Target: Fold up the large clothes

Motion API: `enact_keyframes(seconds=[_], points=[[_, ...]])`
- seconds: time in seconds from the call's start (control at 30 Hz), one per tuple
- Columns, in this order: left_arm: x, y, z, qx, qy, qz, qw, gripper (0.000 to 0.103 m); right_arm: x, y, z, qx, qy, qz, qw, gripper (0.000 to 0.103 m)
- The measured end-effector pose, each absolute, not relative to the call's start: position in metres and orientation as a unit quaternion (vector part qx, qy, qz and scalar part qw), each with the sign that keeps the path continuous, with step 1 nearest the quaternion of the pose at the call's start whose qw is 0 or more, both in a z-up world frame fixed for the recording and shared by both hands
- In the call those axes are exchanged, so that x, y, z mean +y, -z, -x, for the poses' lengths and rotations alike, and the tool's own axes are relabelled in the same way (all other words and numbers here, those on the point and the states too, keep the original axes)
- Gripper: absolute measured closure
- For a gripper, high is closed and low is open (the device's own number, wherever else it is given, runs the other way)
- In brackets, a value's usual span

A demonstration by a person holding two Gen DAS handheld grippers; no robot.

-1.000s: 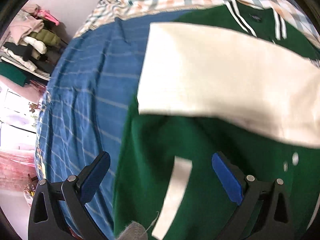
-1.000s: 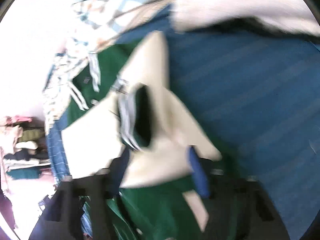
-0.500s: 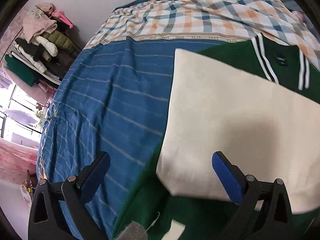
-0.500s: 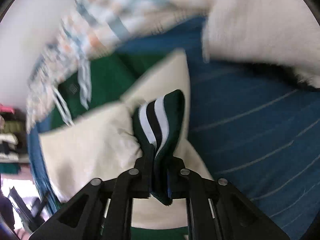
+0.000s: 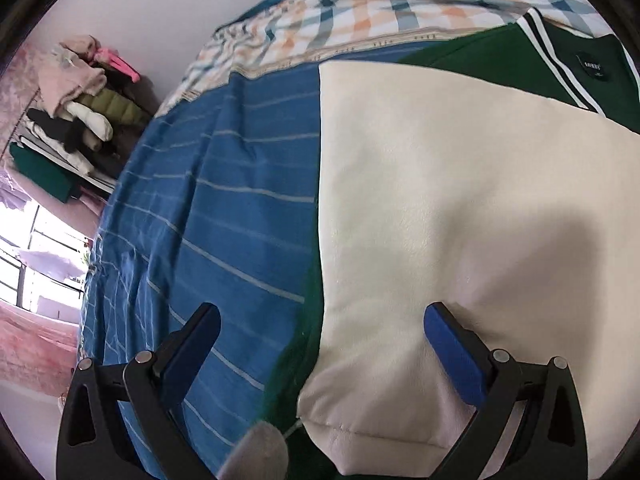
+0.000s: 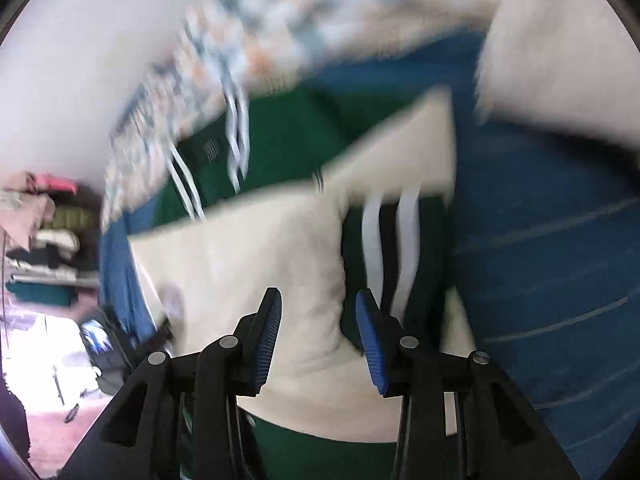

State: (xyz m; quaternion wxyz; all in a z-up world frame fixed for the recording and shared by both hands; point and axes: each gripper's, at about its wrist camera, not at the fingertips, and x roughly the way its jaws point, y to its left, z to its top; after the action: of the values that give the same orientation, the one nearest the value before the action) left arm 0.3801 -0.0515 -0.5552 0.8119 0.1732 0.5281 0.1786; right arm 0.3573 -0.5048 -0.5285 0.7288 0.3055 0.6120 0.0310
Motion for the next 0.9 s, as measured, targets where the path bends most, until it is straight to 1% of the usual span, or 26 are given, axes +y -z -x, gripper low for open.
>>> enact_keyframes(seconds=[0.03,0.07,0.1,0.13,0.17,0.2,0.23,0.27,0.33,0.43,0.57,0.6,0.7,0.73,0.77,0.83,0.9], points=[[-0.051,0.555,-0.379,0.525,-0.175,-0.17,0.816,0.0,-0.505,0.544,-0.36,0.633,-0.003,-0.289,0.718,0.089],[-0.05,0.555,-0.379,0.524,-0.172,-0.166,0.818,0.0,-0.507,0.557,-0.362,0.642,0.01,-0.285,0.712,0.088],[-0.047,0.554,-0.379,0.525,-0.161,-0.162,0.82,0.0,-0.511,0.563,-0.364,0.64,0.016,-0.307,0.704,0.088],[-0.042,0.55,-0.379,0.534,-0.146,-0.157,0.818,0.0,-0.511,0.56,-0.365,0.644,0.027,-0.315,0.697,0.088],[-0.037,0.543,-0.377,0.542,-0.138,-0.143,0.817,0.0,-0.508,0.55,-0.364,0.648,0.04,-0.308,0.695,0.084],[-0.032,0.538,-0.373,0.548,-0.134,-0.13,0.815,0.0,-0.499,0.54,-0.364,0.648,0.046,-0.295,0.7,0.083],[-0.027,0.532,-0.364,0.555,-0.131,-0.119,0.813,0.0,-0.494,0.526,-0.355,0.648,0.048,-0.283,0.705,0.075],[-0.023,0.525,-0.351,0.56,-0.131,-0.115,0.81,0.0,-0.483,0.51,-0.342,0.649,0.04,-0.275,0.709,0.064],[-0.014,0.51,-0.31,0.57,-0.126,-0.118,0.803,0.0,-0.462,0.496,-0.311,0.656,0.015,-0.279,0.701,0.056],[-0.002,0.505,-0.242,0.599,-0.125,-0.133,0.78,0.0,-0.416,0.497,-0.251,0.698,-0.022,-0.293,0.653,0.056],[0.014,0.526,-0.162,0.662,-0.117,-0.129,0.729,0.0,-0.363,0.529,-0.163,0.749,-0.054,-0.343,0.564,0.056],[0.017,0.532,-0.15,0.675,-0.115,-0.128,0.718,0.0,-0.344,0.546,-0.145,0.761,-0.051,-0.355,0.541,0.056],[0.019,0.548,-0.121,0.696,-0.108,-0.133,0.698,0.0,-0.31,0.576,-0.116,0.784,-0.035,-0.346,0.514,0.056],[0.019,0.55,-0.116,0.695,-0.104,-0.135,0.698,0.0,-0.303,0.58,-0.112,0.787,-0.029,-0.334,0.517,0.064],[0.018,0.551,-0.113,0.693,-0.102,-0.138,0.7,0.0,-0.3,0.58,-0.109,0.784,-0.016,-0.325,0.528,0.097],[0.019,0.548,-0.111,0.691,-0.099,-0.137,0.703,0.0,-0.297,0.577,-0.101,0.778,-0.005,-0.336,0.531,0.096],[0.02,0.545,-0.111,0.689,-0.093,-0.13,0.706,0.0,-0.292,0.564,-0.099,0.78,0.01,-0.289,0.555,0.097]])
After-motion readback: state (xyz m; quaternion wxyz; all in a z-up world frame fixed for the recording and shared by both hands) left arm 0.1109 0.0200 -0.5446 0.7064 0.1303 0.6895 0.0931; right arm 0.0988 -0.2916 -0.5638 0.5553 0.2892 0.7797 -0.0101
